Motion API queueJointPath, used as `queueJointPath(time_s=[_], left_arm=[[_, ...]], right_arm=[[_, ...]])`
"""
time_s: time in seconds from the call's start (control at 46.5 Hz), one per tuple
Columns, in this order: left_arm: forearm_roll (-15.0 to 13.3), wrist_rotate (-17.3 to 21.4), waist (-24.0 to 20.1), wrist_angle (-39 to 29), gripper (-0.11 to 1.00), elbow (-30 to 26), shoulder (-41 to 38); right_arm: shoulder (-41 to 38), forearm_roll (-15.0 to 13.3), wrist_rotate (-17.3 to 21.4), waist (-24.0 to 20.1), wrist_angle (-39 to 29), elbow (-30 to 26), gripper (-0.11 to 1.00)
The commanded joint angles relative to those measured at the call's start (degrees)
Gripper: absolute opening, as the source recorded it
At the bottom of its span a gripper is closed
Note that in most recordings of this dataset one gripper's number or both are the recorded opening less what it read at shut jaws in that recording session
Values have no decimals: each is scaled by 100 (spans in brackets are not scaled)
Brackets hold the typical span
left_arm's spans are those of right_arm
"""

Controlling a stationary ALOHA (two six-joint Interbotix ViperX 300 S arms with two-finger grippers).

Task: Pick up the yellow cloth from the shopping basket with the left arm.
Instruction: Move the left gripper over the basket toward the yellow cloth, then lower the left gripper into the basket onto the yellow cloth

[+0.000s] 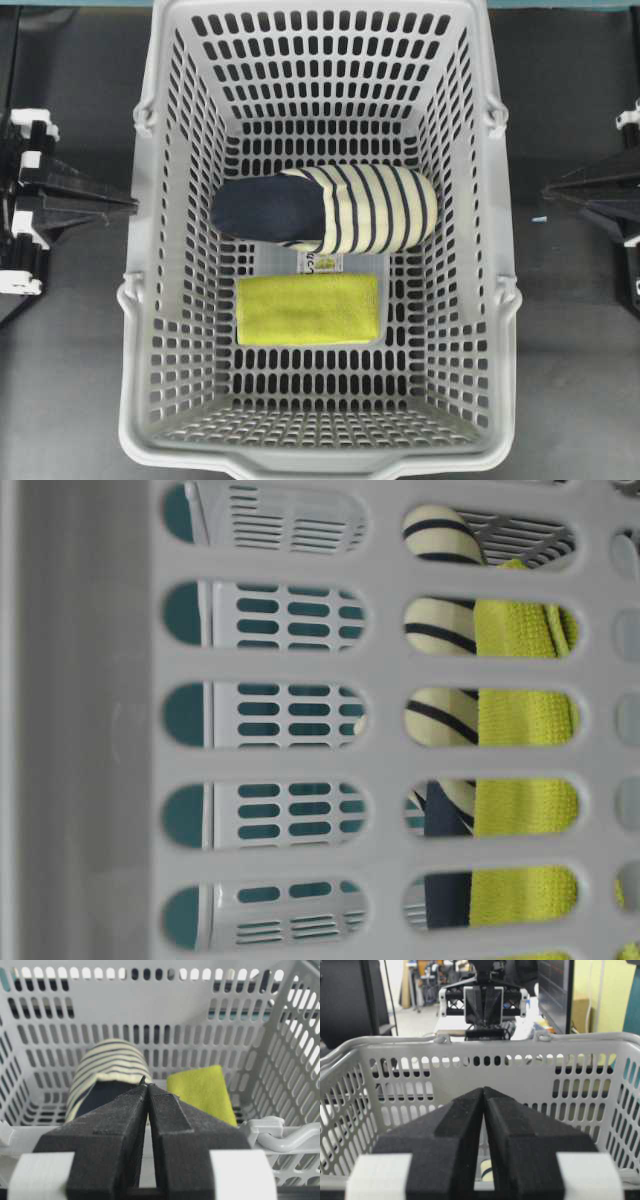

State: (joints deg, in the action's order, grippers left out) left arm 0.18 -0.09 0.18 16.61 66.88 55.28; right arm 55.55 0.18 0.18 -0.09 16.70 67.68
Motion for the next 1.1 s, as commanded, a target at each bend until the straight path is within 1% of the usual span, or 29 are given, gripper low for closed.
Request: queueJointPath(time_s=[0.0, 0.043, 0.086, 0.107, 0.258, 0.365, 0.451, 0.494, 0.559, 0.645, 0.666, 0.731, 0.774, 0.795, 0.817, 0.859, 0.902, 0.988, 1.031, 1.074], left_arm=[[229, -176, 141, -369, 6, -475, -62], [229, -211, 149, -642, 4, -659, -149], [229, -229, 158, -967, 0, -870, -246], [229, -229, 176, -1239, 0, -1011, -308], [229, -220, 281, -2566, 0, -1793, -721], [229, -211, 343, -3234, 0, -2259, -1046], [229, -229, 360, -3665, 0, -2610, -1354], [229, -229, 378, -3771, 0, -2760, -1503], [237, -229, 404, -3920, 0, -2997, -1749], [229, -255, 492, -4008, 1, -3349, -2136], [229, -246, 492, -4034, 1, -3428, -2215], [229, -246, 492, -4113, 5, -3674, -2487], [237, -264, 492, -4219, 10, -3850, -2707], [229, -281, 492, -4271, 13, -3920, -2813], [229, -281, 510, -4342, 19, -3999, -2909], [229, -299, 527, -4509, 30, -4166, -3111], [229, -352, 545, -4772, 45, -4386, -3384], [229, -545, 545, -5142, 69, -4737, -3867], [237, -642, 545, -5309, 79, -4904, -4122], [229, -729, 571, -5502, 86, -5089, -4421]], right_arm=[[-70, 35, 114, -26, 26, -141, 0], [-79, 88, 123, -53, -18, -158, 2], [-79, 97, 167, -70, -88, -176, 0], [-79, 97, 193, -70, -123, -193, -1], [-97, 88, 396, -79, -580, -272, -1], [-97, 88, 404, -79, -984, -290, 0], [-97, 88, 413, -79, -1116, -299, 2], [-97, 97, 413, -79, -1116, -308, 7], [-97, 97, 413, -79, -1116, -325, 19], [-97, 97, 431, -79, -1116, -378, 40], [-97, 97, 439, -88, -1116, -387, 48], [-79, 97, 422, -132, -1116, -413, 65], [-62, 97, 413, -158, -1116, -413, 74], [-62, 97, 422, -167, -1116, -413, 77], [-62, 88, 422, -176, -1116, -413, 78], [-62, 97, 422, -176, -1116, -413, 78], [-70, 97, 422, -185, -1116, -413, 76], [-53, 88, 404, -193, -1107, -413, 75], [-53, 88, 396, -193, -1099, -413, 75], [-53, 88, 396, -193, -1081, -413, 75]])
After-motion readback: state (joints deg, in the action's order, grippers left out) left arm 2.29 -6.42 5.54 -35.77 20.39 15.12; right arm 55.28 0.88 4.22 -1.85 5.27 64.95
